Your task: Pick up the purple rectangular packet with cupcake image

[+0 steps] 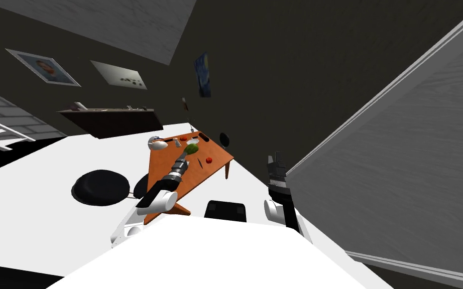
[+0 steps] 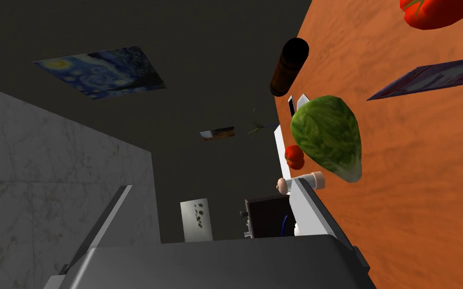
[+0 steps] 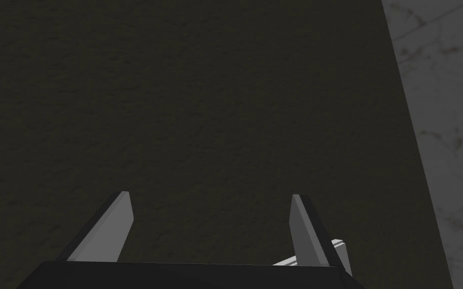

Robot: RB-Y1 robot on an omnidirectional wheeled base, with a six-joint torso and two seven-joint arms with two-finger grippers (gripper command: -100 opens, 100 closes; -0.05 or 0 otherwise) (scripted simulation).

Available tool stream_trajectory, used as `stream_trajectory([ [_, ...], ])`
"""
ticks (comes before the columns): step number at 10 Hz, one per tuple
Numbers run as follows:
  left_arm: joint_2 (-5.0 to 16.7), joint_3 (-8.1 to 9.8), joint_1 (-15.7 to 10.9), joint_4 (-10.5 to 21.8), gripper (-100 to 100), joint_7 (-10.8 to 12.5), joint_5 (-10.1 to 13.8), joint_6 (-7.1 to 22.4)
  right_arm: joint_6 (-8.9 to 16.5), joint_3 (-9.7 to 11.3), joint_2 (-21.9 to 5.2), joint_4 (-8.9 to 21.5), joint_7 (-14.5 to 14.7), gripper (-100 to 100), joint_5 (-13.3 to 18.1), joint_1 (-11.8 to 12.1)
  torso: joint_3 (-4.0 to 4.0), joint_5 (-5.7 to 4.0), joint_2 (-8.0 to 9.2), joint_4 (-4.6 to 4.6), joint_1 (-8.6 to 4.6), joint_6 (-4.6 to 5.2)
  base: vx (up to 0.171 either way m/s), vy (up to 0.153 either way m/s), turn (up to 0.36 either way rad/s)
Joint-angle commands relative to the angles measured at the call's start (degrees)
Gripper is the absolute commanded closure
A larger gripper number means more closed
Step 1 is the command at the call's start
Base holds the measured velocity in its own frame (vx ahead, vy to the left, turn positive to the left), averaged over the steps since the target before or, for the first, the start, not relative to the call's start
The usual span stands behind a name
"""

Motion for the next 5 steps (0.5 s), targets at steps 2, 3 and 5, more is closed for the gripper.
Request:
stream_trajectory([
  [2,0.5,1.39,0.2,0.9,-100,-1.3,1.7,4.7,0.0,0.0,0.0,0.0,0.0,0,0.0,0.0,0.00,0.00,0.00,0.00,0.02,-0.04,0.006,-0.030,-0.143],
  [3,0.5,1.39,0.2,0.9,-100,-1.3,1.7,6.3,0.0,0.0,0.0,0.0,0.0,0,0.0,0.0,-0.01,0.00,-0.03,-0.01,0.02,0.00,0.012,-0.024,-0.106],
  [5,1.0,2.33,0.3,1.5,-100,-2.1,2.9,9.4,0.0,0.0,0.0,0.0,0.0,0,0.0,0.0,-0.01,0.01,-0.02,-0.01,0.08,-0.05,0.011,-0.019,-0.094],
])
